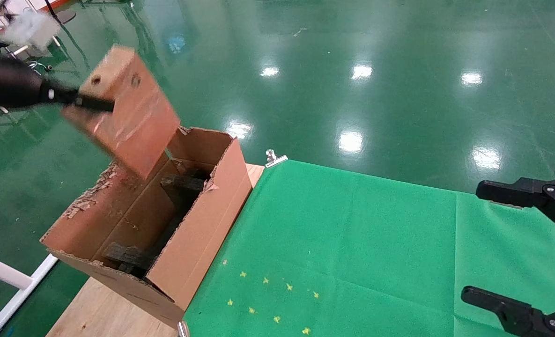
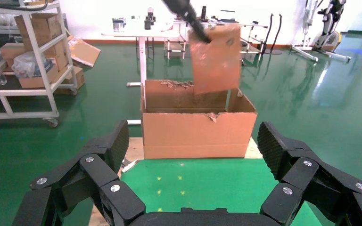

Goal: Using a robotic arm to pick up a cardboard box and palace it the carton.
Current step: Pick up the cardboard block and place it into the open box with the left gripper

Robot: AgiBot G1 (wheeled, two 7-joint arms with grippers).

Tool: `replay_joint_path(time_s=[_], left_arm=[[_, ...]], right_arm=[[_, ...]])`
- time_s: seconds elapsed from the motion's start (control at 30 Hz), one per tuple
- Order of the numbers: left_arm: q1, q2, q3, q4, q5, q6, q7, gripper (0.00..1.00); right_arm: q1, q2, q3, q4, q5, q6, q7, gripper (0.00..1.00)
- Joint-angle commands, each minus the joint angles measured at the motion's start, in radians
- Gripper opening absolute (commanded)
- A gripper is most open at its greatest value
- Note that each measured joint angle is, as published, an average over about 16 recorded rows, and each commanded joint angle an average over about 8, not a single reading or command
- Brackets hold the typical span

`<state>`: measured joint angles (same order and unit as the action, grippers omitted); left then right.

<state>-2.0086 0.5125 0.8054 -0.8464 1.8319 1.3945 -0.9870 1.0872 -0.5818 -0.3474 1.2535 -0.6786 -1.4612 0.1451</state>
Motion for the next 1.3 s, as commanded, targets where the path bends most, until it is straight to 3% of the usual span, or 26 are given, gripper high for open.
replay_joint_path(time_s=[0.03,0.63,1.3], left_arm=[[0.019,-0.011,0.008,0.038,0.013,-0.013,0.013,0.0],[0.182,-0.024,0.017,0.282,-0.032,-0.144,0.158,0.0],[0.28,0.048,0.019,0.462,-0.056,-0.265,0.258,0.0]], right_arm=[[0.0,0.0,0.0,0.0,0.0,0.0,0.0,1.0],[0.0,0.0,0.0,0.0,0.0,0.0,0.0,1.0],[0.0,0.0,0.0,0.0,0.0,0.0,0.0,1.0]])
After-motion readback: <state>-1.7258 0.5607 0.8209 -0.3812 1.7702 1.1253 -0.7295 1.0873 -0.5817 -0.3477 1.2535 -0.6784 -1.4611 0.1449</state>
